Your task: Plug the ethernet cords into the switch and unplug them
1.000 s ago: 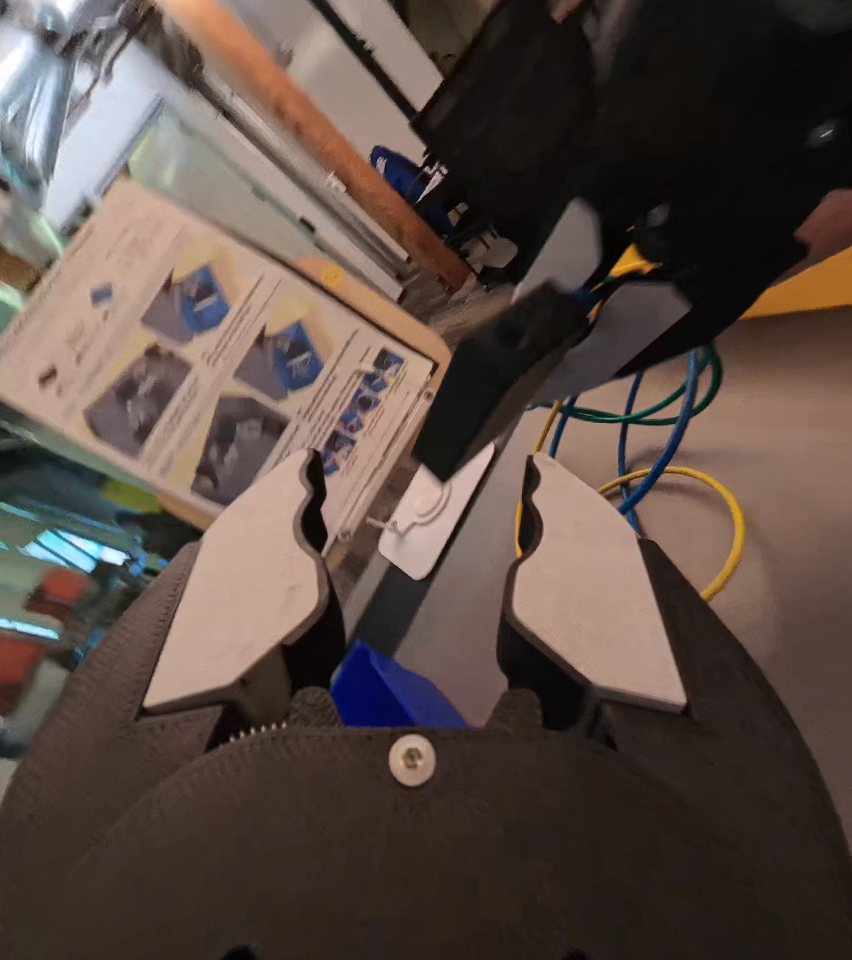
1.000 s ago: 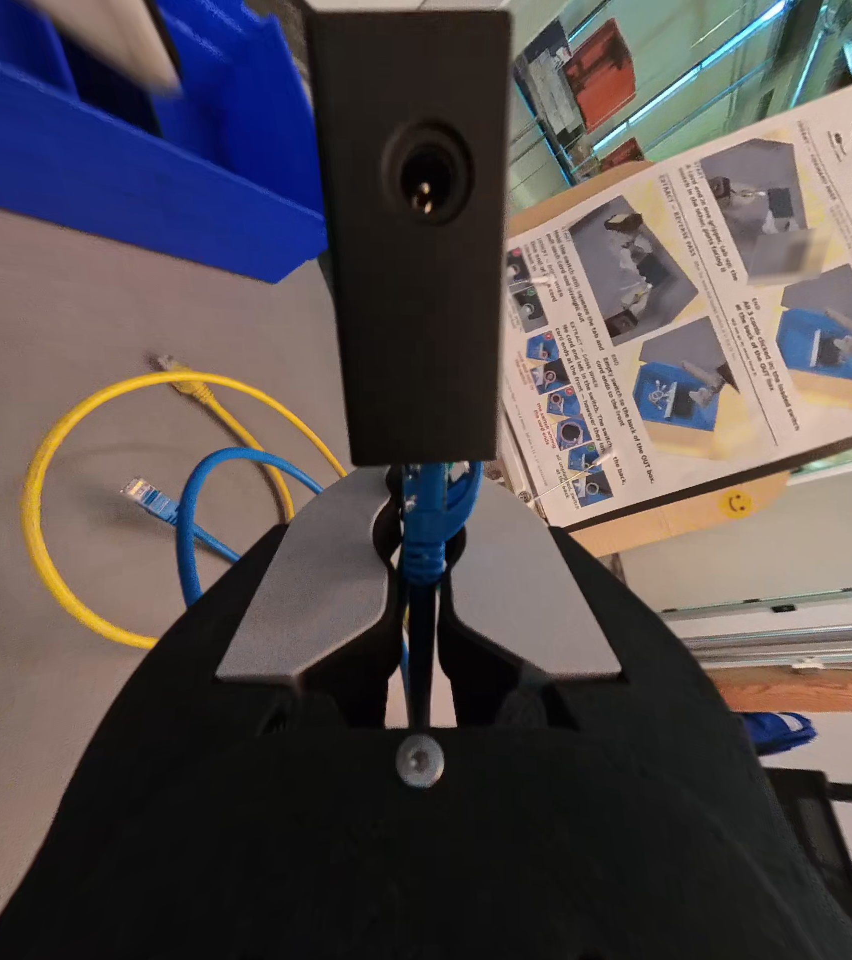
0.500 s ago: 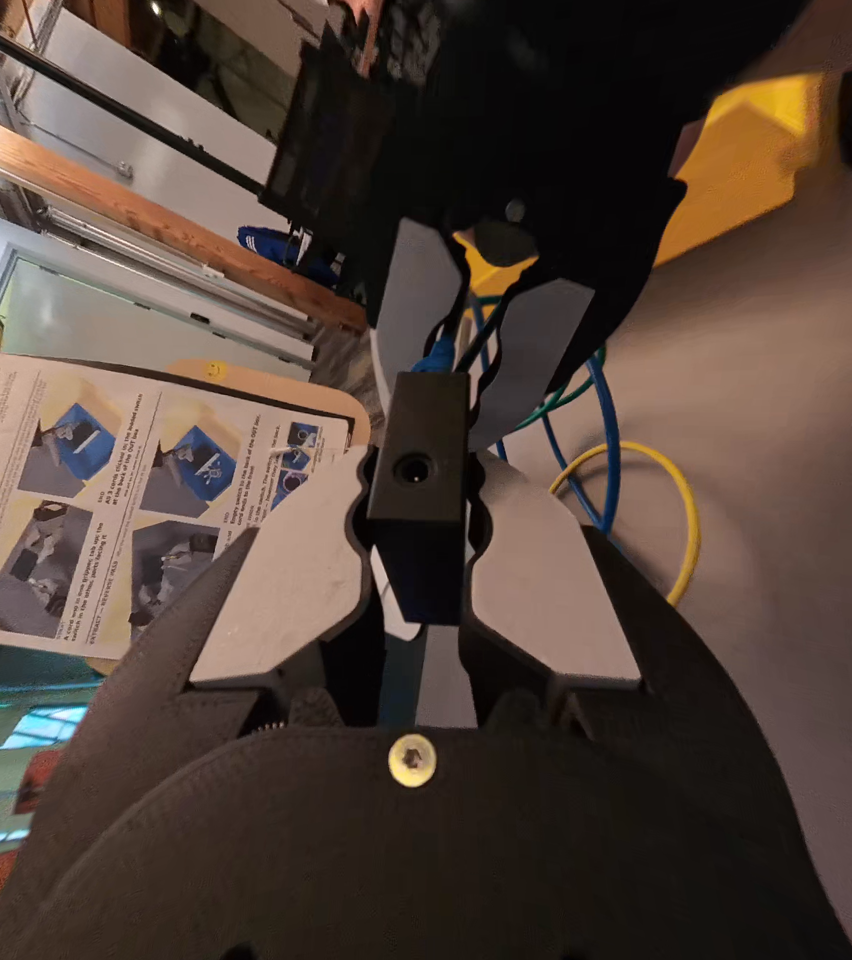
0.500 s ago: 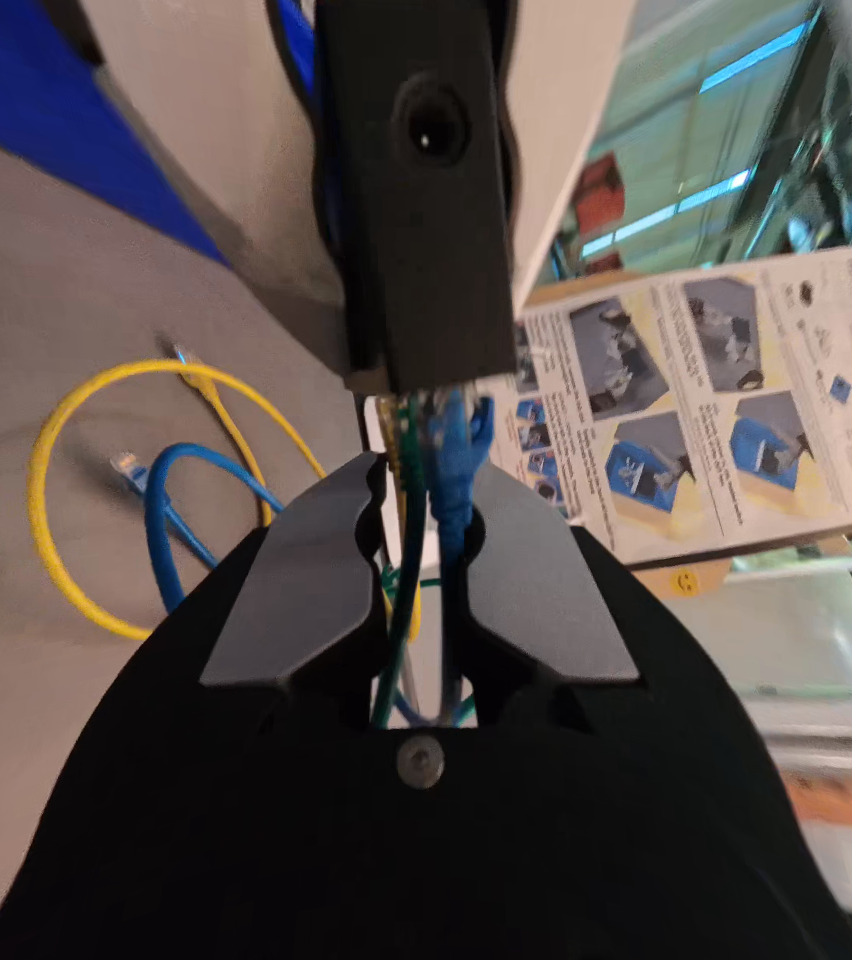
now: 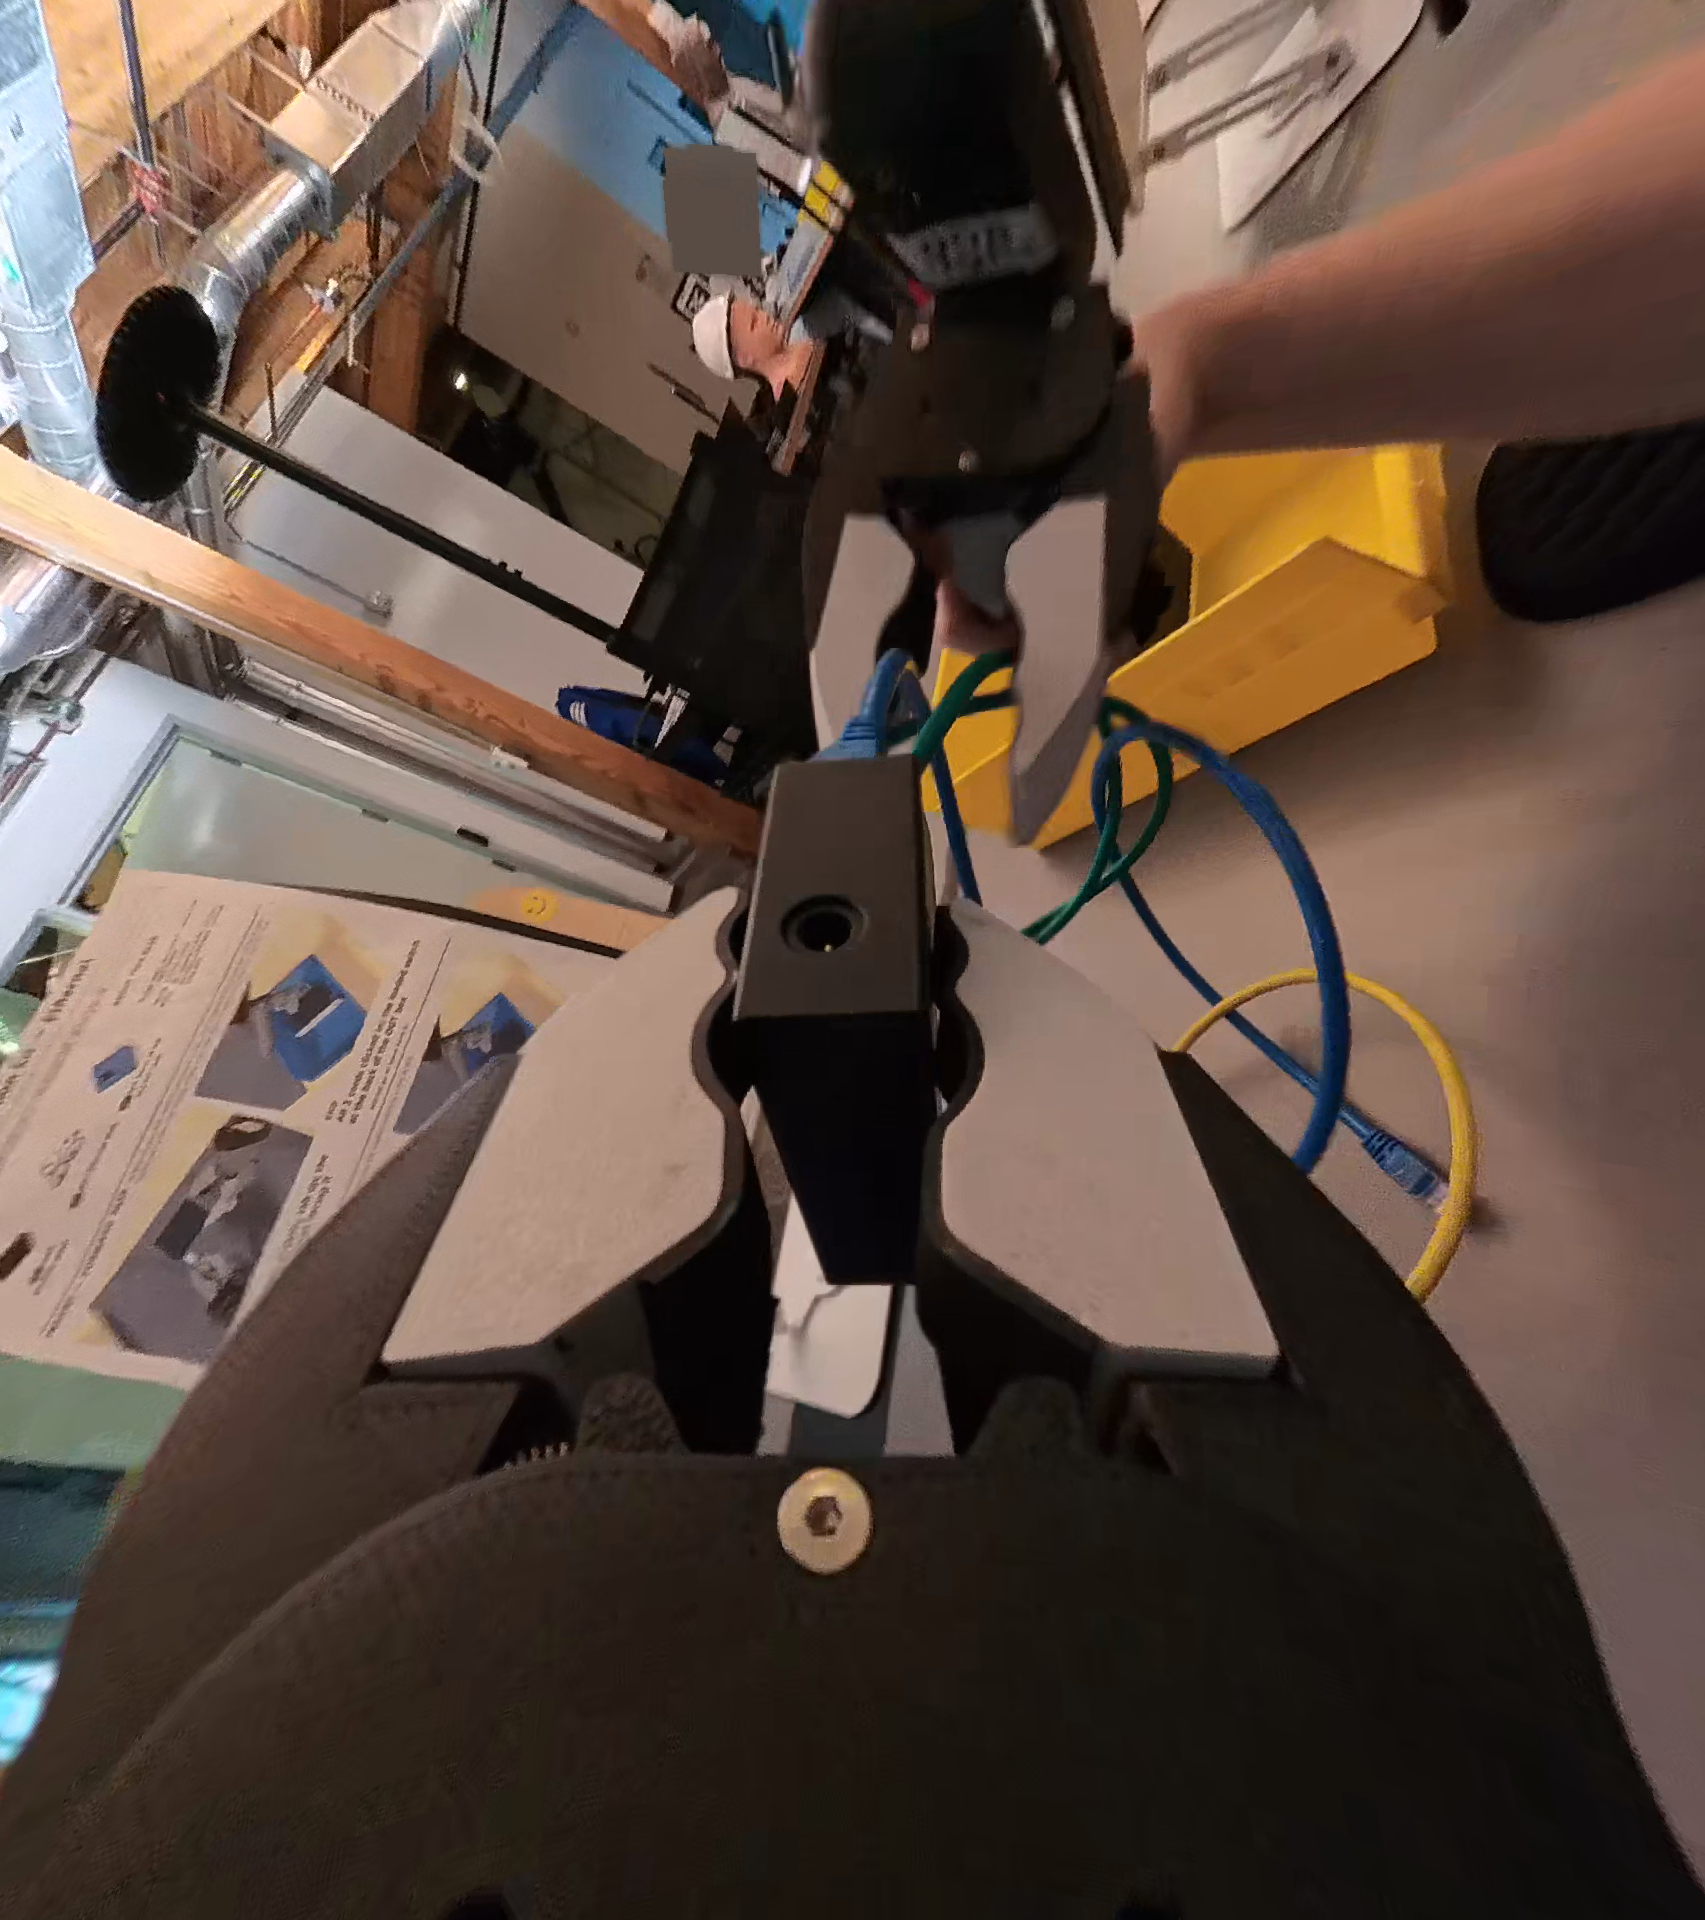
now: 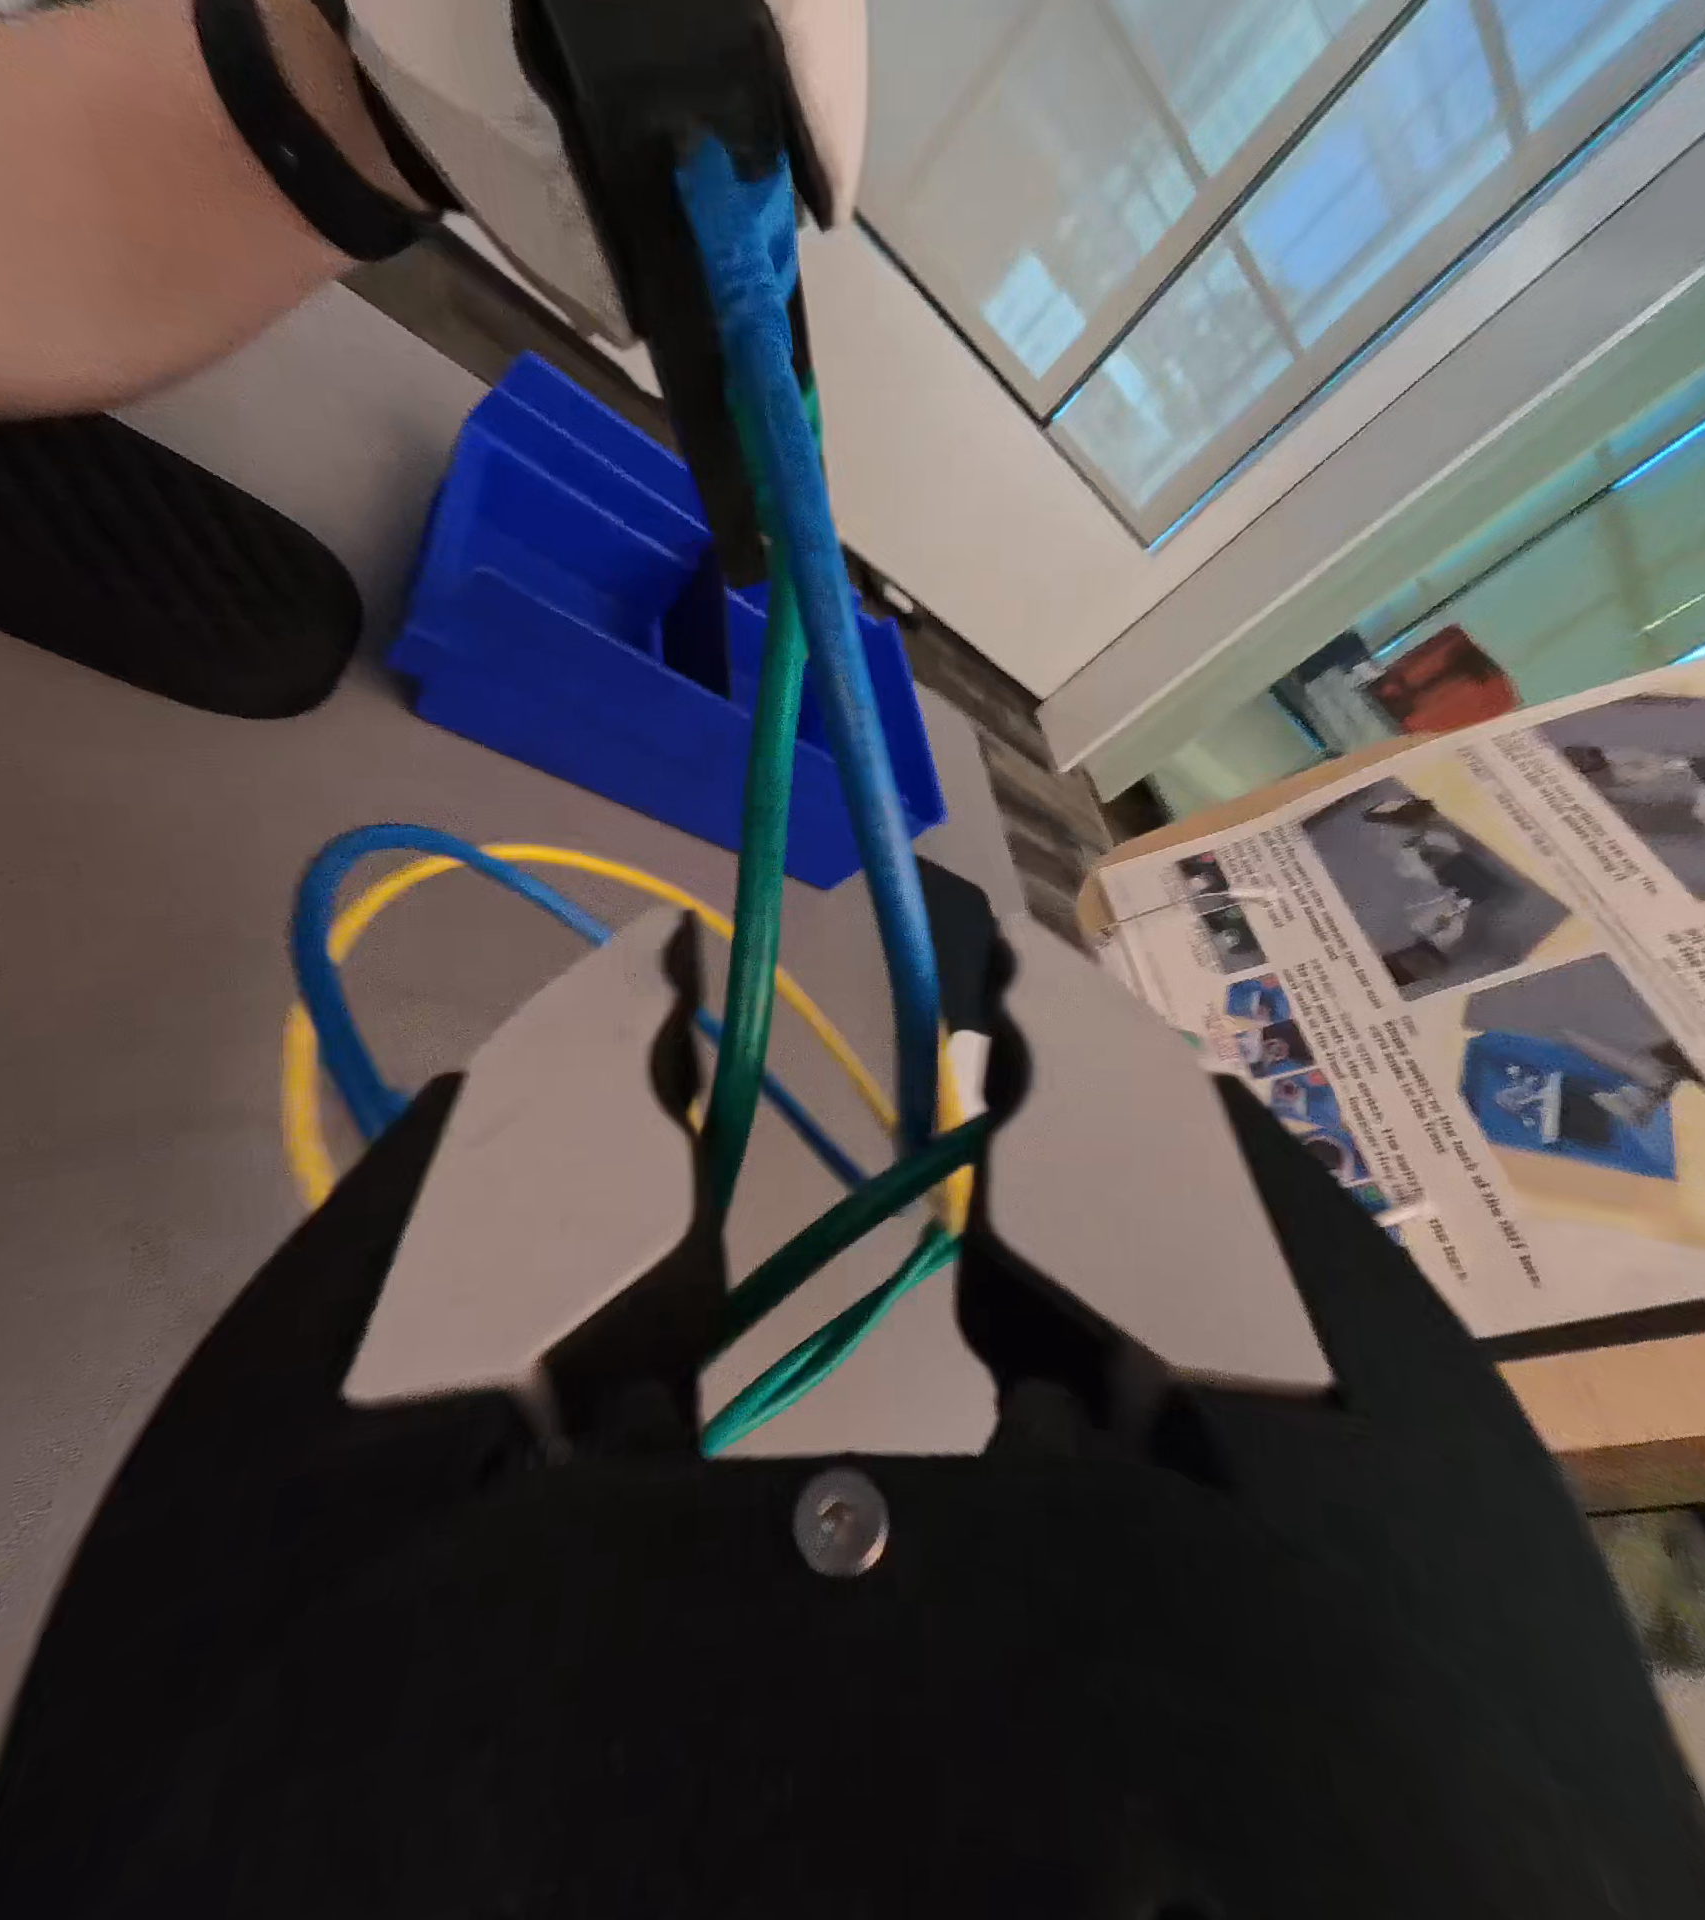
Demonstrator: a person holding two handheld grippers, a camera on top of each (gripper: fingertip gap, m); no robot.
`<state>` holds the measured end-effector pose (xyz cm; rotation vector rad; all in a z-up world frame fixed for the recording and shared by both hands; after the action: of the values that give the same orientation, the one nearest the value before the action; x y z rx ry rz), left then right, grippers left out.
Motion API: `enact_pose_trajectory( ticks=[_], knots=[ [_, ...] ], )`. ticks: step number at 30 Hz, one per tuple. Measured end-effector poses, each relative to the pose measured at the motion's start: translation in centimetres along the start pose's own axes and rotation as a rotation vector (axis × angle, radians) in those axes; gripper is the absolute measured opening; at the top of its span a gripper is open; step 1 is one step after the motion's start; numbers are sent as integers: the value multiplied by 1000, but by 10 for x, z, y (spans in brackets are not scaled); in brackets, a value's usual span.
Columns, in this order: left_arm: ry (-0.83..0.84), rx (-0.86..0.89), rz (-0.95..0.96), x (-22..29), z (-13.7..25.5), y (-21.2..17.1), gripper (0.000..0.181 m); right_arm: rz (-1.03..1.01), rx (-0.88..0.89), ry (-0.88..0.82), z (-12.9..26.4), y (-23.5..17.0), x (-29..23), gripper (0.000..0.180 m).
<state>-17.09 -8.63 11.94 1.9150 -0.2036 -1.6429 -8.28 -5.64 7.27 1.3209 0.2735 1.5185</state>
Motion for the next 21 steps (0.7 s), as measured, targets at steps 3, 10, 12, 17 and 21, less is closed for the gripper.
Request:
enact_pose_trajectory(
  ticks=[3,10,12,17,21],
  knots=[
    [-4,7,77,-3,-3,-9,30,62,-42,-85,-3,-3,11,8],
    [124,-129,158,-14,-23,-50,45,169,-408,-360,21,7,32,7],
    [141,-241,90,-9,-29,-62,57,225,-513,-399,23,8,32,6],
    [173,-365,-75,5,-42,-81,56,353,-667,-448,18,13,29,7],
    [239,-354,-204,2,-47,-95,36,421,-725,-454,14,21,23,7]
  ],
)
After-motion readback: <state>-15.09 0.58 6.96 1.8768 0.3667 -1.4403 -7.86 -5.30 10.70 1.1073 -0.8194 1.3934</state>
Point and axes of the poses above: each gripper's, where its closed fingertips meet, z back along the fingers, y out of its top, x = y × z across the jaws, the point moved 1 cm from there along z, back along the fingers, and after that the axes turned 15 degrees about y, right-handed, at the moved point
